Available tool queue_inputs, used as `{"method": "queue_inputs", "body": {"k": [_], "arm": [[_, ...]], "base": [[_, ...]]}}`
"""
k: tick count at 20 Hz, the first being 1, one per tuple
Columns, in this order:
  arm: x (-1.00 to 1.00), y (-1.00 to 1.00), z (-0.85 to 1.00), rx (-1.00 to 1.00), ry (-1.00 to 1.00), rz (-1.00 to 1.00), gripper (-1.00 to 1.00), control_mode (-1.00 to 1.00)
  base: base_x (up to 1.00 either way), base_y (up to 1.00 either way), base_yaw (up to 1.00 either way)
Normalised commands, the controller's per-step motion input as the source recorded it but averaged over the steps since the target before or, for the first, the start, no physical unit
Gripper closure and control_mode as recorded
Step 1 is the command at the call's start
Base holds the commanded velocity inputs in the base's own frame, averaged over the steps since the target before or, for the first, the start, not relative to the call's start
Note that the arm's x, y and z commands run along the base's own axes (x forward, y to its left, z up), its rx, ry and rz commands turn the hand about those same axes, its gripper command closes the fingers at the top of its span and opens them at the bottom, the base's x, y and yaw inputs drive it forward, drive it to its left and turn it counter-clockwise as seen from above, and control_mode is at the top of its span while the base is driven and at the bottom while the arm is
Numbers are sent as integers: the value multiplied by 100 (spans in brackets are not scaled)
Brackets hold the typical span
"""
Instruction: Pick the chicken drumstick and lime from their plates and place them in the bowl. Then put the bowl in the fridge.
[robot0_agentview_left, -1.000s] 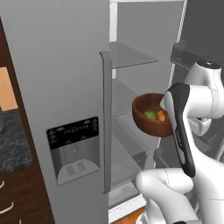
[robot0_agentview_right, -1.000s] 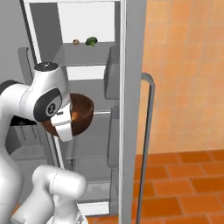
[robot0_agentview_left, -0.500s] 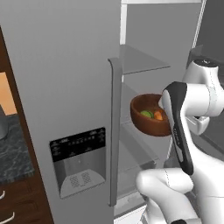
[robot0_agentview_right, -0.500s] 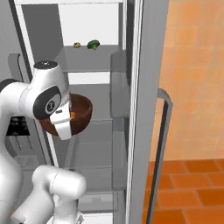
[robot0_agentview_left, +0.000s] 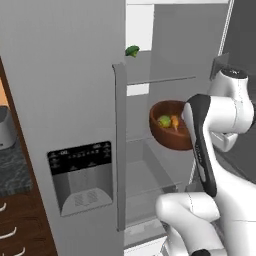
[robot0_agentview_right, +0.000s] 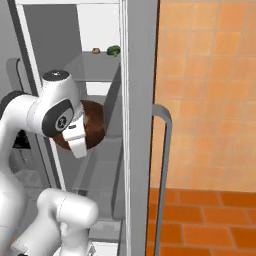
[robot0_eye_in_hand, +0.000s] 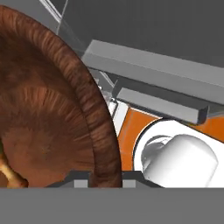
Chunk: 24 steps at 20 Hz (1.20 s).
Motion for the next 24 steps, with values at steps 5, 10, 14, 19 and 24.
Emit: {"method": "queue_inputs", "body": {"k": [5, 10, 14, 19, 24], "arm": [[90, -15, -41, 7, -4, 13, 100, -100], [75, -8, -15, 3, -10, 5, 100, -100], [83, 0, -2, 0, -6, 0, 100, -100], [82, 1, -6, 1, -3, 0, 100, -100], [72, 0, -35, 7, 0, 0, 100, -100]], "base": [[0, 0, 0], [0, 0, 0], [0, 0, 0], [0, 0, 0], [0, 0, 0]]}}
